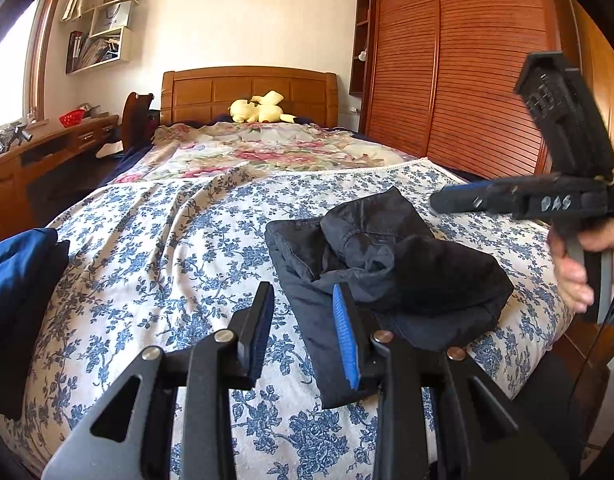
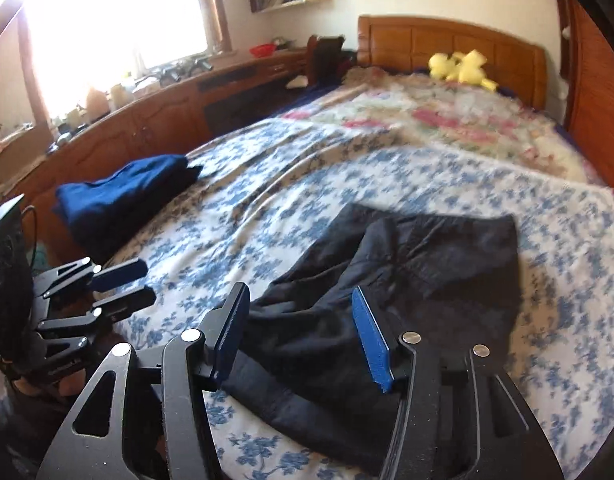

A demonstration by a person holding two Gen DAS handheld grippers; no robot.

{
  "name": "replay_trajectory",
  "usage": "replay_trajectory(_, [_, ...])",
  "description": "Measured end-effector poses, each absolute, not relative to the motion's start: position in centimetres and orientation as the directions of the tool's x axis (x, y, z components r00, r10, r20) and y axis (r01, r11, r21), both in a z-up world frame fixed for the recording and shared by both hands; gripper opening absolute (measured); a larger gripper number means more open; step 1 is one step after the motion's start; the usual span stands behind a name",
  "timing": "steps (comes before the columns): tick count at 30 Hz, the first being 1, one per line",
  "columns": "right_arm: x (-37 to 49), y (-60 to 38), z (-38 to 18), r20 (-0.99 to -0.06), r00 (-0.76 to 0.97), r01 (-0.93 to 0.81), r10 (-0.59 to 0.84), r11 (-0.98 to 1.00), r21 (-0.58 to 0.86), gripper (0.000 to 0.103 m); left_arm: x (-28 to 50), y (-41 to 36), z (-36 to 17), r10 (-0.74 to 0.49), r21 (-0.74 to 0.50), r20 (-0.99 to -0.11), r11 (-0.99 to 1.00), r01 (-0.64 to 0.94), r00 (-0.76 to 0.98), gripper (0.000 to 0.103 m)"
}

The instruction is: Fold large clothes

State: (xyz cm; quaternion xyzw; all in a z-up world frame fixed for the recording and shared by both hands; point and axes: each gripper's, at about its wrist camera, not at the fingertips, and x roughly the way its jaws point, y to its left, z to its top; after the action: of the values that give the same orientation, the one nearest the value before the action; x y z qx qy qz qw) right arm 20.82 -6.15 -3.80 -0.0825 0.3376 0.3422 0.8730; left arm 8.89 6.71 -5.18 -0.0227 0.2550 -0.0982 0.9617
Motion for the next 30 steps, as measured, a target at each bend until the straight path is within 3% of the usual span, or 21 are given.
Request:
replay_trajectory(5, [20.7,-9.1,-2.8,-0.624,0.613,-0.617,0.484,0.787,0.004,0.054,9.0,6.1,-5.1,-0.215,-0.098,-0.485,0.977,0.192,0.848,0.029])
replay_trajectory(12, [22.4,-12.8,-7.5,-0.716,0.617,-0.537,0.327,0.840,-0.078,0.045,9.2,5.5,-5.2,-0.228,-0.098,-0.486,0.974,0.207,0.844,0.029])
replay_trajectory(18, [22.1,-13.1,-12.4,-0.794,0.495,-0.570,0.352,0.821,0.008,0.044,9.5,4.9,-5.4,-0.250,-0.108,-0.489,0.968,0.227,0.835,0.029])
replay_trajectory(30, [20.7,-13.0,-13.6,-0.753,0.538,-0.583,0.378,0.813,-0.009,0.044,11.2,1.4,-6.9,-0.306,-0.111,-0.530,0.950,0.293,0.791,0.029])
